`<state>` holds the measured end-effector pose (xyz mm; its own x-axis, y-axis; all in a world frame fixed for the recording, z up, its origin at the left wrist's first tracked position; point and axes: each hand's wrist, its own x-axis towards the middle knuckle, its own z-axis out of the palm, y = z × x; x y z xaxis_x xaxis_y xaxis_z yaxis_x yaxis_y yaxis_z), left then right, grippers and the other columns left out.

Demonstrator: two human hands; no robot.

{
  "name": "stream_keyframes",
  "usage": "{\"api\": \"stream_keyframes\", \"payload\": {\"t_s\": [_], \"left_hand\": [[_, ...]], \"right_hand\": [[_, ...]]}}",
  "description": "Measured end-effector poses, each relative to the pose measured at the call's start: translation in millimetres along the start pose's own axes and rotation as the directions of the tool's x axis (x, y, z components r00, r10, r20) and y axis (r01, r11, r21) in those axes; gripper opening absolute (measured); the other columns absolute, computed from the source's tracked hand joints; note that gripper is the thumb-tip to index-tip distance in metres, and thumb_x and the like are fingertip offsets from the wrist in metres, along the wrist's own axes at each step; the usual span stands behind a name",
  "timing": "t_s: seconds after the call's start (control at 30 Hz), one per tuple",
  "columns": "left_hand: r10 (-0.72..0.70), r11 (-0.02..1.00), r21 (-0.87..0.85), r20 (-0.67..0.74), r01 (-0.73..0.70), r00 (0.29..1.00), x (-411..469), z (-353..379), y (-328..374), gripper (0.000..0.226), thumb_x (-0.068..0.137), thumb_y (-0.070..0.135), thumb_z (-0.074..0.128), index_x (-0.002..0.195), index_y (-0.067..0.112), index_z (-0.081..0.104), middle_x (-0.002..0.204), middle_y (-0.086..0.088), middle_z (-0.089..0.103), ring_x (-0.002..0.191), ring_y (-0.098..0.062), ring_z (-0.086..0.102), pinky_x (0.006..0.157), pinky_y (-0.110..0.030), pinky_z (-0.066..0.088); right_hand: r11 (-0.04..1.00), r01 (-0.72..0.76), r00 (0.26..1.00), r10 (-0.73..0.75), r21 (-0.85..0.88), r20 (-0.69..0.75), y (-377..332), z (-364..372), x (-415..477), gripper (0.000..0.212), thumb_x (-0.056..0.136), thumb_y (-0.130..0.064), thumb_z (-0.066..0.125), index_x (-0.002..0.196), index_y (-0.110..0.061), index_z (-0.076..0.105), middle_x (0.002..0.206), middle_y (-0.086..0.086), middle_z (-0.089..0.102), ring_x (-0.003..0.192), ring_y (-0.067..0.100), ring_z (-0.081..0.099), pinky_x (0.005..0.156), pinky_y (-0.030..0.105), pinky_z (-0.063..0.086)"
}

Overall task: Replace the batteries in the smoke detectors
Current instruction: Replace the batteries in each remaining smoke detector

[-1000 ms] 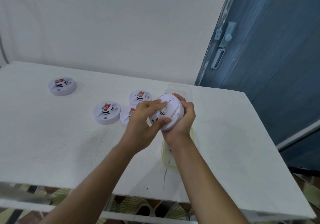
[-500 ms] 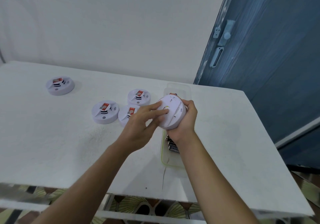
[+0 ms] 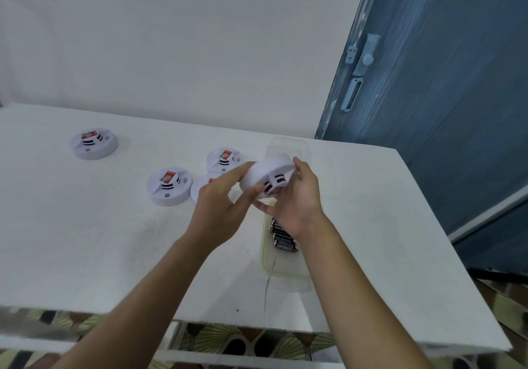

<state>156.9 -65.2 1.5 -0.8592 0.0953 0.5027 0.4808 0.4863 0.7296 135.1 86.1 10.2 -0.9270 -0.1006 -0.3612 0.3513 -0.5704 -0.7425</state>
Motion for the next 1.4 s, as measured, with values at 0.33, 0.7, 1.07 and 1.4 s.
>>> {"api": "stream_keyframes", "payload": {"t_s": [0.33, 0.7, 1.07, 1.4], "left_hand": [[-0.446, 0.711, -0.576, 0.075, 0.404, 0.892, 18, -4, 14, 0.024, 0.095, 0.027, 0.059, 0.104, 0.005, 0.066, 0.093, -0.007, 0.076, 0.089, -0.026, 0.073, 0.081, -0.041, 0.059], [-0.389, 0.74, -0.524, 0.18, 0.422, 0.904, 13, -2, 6, 0.071, 0.075, 0.015, 0.077, 0.139, 0.026, 0.047, 0.122, 0.005, 0.066, 0.105, -0.019, 0.068, 0.089, -0.038, 0.056], [-0.388, 0.754, -0.518, 0.144, 0.404, 0.91, 13, -5, 12, 0.062, 0.084, -0.003, 0.07, 0.137, 0.022, 0.048, 0.122, 0.003, 0.065, 0.097, -0.007, 0.069, 0.082, -0.024, 0.057], [-0.396, 0.754, -0.519, 0.13, 0.402, 0.909, 15, -6, 8, 0.062, 0.083, -0.004, 0.07, 0.136, 0.02, 0.049, 0.124, -0.001, 0.064, 0.101, -0.009, 0.068, 0.087, -0.028, 0.057]], "right_hand": [[0.921, 0.29, 0.954, -0.301, -0.262, 0.0, -9, 4, -11, 0.025, 0.103, -0.032, 0.052, 0.107, -0.017, 0.072, 0.097, -0.003, 0.076, 0.087, 0.01, 0.07, 0.07, 0.021, 0.053], [0.94, 0.272, 0.945, -0.301, -0.207, -0.125, -8, 10, -17, 0.016, 0.099, -0.026, 0.062, 0.104, -0.012, 0.07, 0.115, 0.013, 0.073, 0.088, 0.017, 0.07, 0.06, 0.022, 0.055], [0.925, 0.305, 0.935, -0.335, -0.227, -0.111, -4, 13, -17, 0.028, 0.099, -0.023, 0.063, 0.119, -0.004, 0.062, 0.113, 0.013, 0.074, 0.094, 0.019, 0.07, 0.065, 0.027, 0.058], [0.924, 0.303, 0.938, -0.333, -0.231, -0.1, -4, 15, -16, 0.021, 0.098, -0.024, 0.064, 0.114, -0.011, 0.063, 0.11, 0.011, 0.074, 0.089, 0.015, 0.072, 0.064, 0.026, 0.058]]}}
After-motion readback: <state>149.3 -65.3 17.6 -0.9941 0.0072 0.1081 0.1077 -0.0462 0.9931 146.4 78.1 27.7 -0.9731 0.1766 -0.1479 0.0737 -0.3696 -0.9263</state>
